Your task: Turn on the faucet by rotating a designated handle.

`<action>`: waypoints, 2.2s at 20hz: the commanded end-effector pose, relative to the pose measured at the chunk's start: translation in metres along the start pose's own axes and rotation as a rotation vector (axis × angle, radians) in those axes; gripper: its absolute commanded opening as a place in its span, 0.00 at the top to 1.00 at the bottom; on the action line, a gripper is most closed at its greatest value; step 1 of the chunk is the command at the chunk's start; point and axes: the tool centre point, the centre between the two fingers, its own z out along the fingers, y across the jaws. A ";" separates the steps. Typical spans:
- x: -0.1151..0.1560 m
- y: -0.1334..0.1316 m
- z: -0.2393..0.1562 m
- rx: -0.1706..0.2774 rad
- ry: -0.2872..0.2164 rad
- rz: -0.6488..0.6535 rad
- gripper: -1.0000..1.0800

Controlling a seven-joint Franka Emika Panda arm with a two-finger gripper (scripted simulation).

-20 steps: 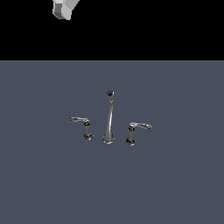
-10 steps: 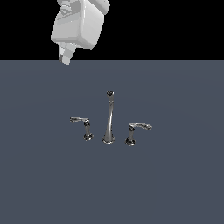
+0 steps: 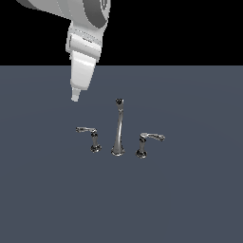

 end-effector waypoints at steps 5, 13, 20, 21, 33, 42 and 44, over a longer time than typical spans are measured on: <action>0.023 -0.021 0.047 0.019 0.093 0.219 1.00; 0.049 -0.039 0.084 0.080 0.223 0.424 1.00; 0.062 -0.048 0.096 0.130 0.294 0.513 1.00; 0.063 -0.049 0.097 0.135 0.299 0.520 1.00; 0.056 -0.044 0.102 0.145 0.312 0.535 1.00; 0.030 -0.026 0.112 0.146 0.313 0.536 1.00; 0.032 -0.032 0.111 0.154 0.317 0.530 1.00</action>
